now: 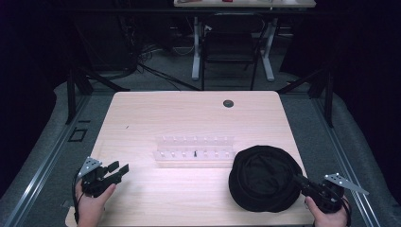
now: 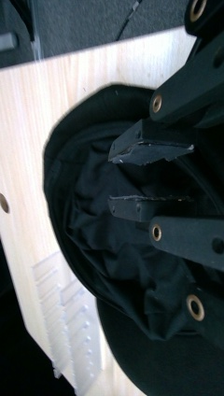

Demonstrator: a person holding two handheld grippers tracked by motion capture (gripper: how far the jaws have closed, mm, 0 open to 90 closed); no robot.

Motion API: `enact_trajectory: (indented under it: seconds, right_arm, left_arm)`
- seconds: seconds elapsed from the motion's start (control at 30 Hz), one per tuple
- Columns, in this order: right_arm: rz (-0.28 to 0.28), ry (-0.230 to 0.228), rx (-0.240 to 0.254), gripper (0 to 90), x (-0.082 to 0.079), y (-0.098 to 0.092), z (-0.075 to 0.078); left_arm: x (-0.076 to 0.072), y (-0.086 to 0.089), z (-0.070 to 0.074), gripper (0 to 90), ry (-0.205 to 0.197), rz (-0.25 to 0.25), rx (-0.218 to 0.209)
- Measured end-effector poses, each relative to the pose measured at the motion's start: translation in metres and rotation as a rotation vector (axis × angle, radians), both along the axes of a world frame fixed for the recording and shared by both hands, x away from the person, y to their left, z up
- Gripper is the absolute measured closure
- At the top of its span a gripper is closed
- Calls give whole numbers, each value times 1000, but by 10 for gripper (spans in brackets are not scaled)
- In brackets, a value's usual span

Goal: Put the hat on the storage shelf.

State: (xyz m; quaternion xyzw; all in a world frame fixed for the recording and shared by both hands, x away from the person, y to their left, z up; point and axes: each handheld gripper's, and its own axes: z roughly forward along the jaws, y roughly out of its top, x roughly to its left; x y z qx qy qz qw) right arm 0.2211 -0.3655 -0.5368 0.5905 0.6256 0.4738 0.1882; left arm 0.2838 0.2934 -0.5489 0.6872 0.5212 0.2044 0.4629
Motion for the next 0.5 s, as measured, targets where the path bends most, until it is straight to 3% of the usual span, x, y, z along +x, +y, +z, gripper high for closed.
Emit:
enact_trajectory:
  seconds: [0.13,0.2,0.5]
  right_arm:
    - [19,13,-35,709,1,6,0]
    - [20,4,-28,706,1,7,1]
    - [38,41,-117,678,5,11,11]
  left_arm:
    - [0,-1,0,510,4,-4,6]
    - [0,-1,1,509,3,-4,7]
    - [0,-3,1,505,-3,-6,6]
